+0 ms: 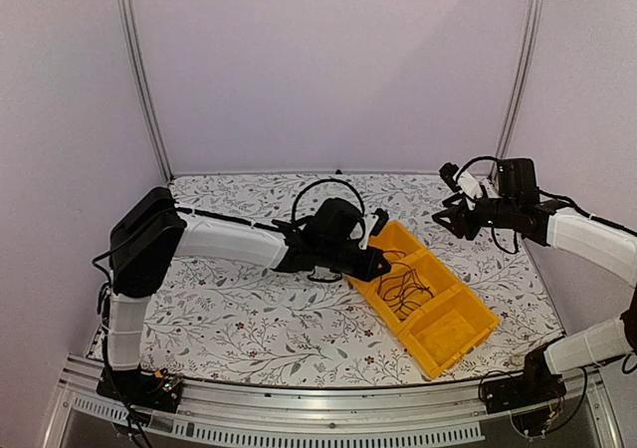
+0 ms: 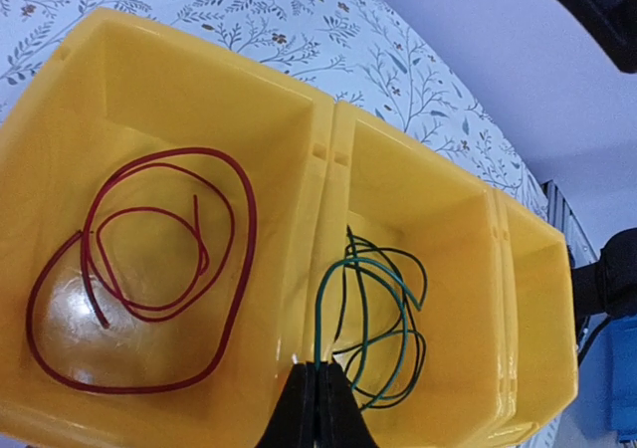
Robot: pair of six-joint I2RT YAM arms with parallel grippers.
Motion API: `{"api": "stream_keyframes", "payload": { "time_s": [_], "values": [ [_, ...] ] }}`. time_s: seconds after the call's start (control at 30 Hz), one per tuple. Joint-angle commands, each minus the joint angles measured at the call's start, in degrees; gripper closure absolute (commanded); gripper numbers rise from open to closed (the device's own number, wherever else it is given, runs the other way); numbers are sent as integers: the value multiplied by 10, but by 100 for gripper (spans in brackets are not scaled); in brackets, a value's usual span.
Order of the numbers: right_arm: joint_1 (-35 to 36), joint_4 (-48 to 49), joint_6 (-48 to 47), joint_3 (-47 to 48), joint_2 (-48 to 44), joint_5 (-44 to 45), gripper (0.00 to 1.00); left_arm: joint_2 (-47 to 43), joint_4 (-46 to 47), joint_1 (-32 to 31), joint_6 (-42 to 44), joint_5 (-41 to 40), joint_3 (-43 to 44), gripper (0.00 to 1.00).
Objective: Untangle the cables
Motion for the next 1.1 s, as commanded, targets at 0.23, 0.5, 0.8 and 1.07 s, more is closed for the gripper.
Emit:
{"api": "stream_keyframes", "payload": {
  "time_s": [0.23,0.5,0.8,1.07],
  "values": [
    [1,6,-7,-5,5,-8,50,-32,33,-57,51,-123,-4,100],
    [1,3,-11,-5,7,-9,50,4,24,-82,60,-122,28,100],
    [1,-2,-13,-3,10,-18,50,47,-1,-94,54,-124,62,100],
    [1,-6,-14,-3,6,-26,50,7,-55,-90,82,-171,60,92]
  ]
}}
